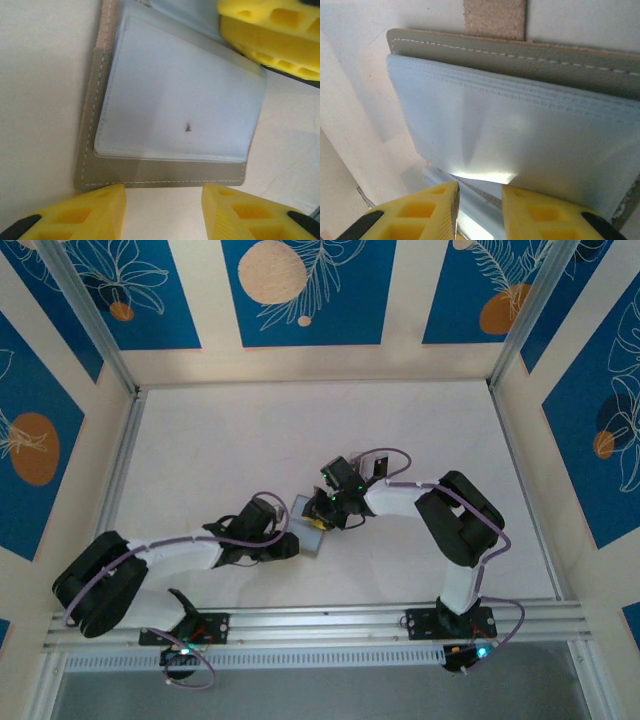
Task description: Put the credit cards into the card holder
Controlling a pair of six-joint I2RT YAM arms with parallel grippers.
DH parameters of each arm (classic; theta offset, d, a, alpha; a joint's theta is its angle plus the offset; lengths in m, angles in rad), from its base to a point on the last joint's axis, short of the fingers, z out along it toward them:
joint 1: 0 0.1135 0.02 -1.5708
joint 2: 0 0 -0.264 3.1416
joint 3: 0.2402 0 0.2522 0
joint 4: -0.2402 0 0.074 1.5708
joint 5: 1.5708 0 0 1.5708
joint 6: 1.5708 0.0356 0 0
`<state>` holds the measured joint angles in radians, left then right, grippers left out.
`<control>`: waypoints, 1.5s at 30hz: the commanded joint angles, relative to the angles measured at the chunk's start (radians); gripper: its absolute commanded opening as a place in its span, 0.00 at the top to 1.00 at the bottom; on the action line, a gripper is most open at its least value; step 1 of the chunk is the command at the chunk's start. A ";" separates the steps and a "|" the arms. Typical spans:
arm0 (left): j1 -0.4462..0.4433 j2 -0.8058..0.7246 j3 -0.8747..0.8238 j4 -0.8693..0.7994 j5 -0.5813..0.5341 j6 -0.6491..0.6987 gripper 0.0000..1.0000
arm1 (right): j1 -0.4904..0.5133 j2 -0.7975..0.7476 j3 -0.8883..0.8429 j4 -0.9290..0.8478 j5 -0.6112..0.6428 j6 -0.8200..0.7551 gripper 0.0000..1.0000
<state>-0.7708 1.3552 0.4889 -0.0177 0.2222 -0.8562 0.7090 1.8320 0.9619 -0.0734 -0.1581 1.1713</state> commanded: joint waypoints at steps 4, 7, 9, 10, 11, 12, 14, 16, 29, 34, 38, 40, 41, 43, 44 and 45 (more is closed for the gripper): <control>-0.013 0.073 0.049 0.056 -0.044 -0.014 0.56 | 0.001 0.102 -0.038 -0.082 0.083 -0.005 0.69; -0.013 0.073 0.070 0.054 -0.064 -0.009 0.56 | 0.004 0.104 -0.038 -0.085 0.079 -0.013 0.68; -0.011 0.067 0.090 0.038 -0.074 -0.004 0.56 | 0.004 0.104 -0.041 -0.086 0.078 -0.017 0.68; -0.011 0.063 0.100 0.031 -0.080 0.000 0.56 | 0.004 0.103 -0.041 -0.085 0.075 -0.020 0.69; -0.012 0.058 0.111 0.022 -0.087 0.003 0.55 | 0.004 0.103 -0.041 -0.082 0.067 -0.026 0.68; -0.012 0.059 0.123 0.012 -0.095 0.008 0.55 | 0.005 0.104 -0.038 -0.083 0.058 -0.033 0.68; -0.010 0.071 0.150 -0.010 -0.108 0.021 0.54 | 0.007 0.101 -0.033 -0.086 0.053 -0.039 0.68; -0.006 0.086 0.173 -0.015 -0.107 0.029 0.54 | 0.009 0.093 -0.031 -0.093 0.058 -0.042 0.68; 0.019 0.180 0.266 -0.033 -0.140 0.067 0.55 | -0.004 -0.030 0.062 -0.324 0.221 -0.171 0.55; 0.021 0.203 0.276 -0.020 -0.137 0.080 0.55 | -0.021 -0.072 0.191 -0.485 0.339 -0.278 0.49; 0.027 0.230 0.299 -0.018 -0.136 0.095 0.55 | -0.040 -0.051 0.267 -0.535 0.332 -0.352 0.46; 0.029 0.249 0.321 -0.022 -0.135 0.105 0.55 | -0.046 -0.038 0.288 -0.545 0.328 -0.375 0.46; 0.030 0.260 0.334 -0.023 -0.133 0.111 0.54 | -0.050 -0.034 0.294 -0.543 0.328 -0.386 0.46; 0.031 0.283 0.362 -0.033 -0.132 0.119 0.54 | -0.058 -0.024 0.309 -0.540 0.324 -0.405 0.47; 0.031 0.293 0.375 -0.037 -0.132 0.123 0.55 | -0.061 -0.016 0.320 -0.543 0.325 -0.412 0.47; 0.033 0.301 0.388 -0.042 -0.132 0.125 0.55 | -0.064 -0.007 0.333 -0.546 0.327 -0.422 0.49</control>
<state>-0.7498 1.6291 0.8295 -0.0448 0.1020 -0.7639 0.6537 1.8030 1.2568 -0.5625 0.1516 0.8116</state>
